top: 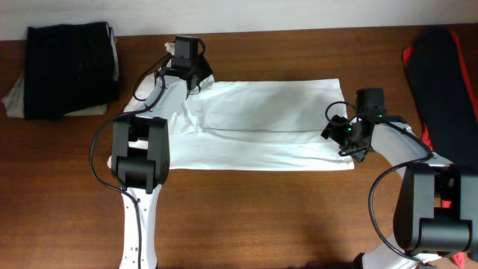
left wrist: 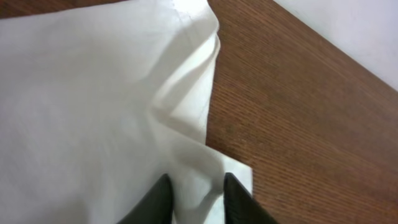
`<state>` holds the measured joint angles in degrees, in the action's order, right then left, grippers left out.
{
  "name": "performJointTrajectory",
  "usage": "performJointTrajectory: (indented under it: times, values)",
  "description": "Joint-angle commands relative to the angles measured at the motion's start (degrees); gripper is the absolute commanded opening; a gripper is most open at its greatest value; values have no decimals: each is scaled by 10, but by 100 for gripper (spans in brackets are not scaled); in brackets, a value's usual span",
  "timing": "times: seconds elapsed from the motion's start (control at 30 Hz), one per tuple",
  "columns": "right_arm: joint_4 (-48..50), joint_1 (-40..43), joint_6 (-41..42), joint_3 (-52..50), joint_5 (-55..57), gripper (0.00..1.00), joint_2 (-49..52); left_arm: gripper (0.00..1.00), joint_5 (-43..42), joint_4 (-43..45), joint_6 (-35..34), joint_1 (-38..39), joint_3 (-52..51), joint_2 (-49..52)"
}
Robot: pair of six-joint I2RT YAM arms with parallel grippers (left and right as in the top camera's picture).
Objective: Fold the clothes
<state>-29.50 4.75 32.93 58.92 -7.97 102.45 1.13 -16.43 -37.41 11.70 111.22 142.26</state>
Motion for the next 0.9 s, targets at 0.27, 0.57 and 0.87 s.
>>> performJointTrajectory:
  times: [0.27, 0.57, 0.87]
  values:
    - [-20, -2, -30, 46, 9, 88, -39, 1, 17, 17, -1, -4, 3, 13]
    - [32, -4, -167, 214, 11, 96, -53, 1, 16, 35, -1, -3, 3, 13]
    - [129, -8, -169, 221, 11, 83, 78, 1, 1, 40, -2, 3, 3, 13]
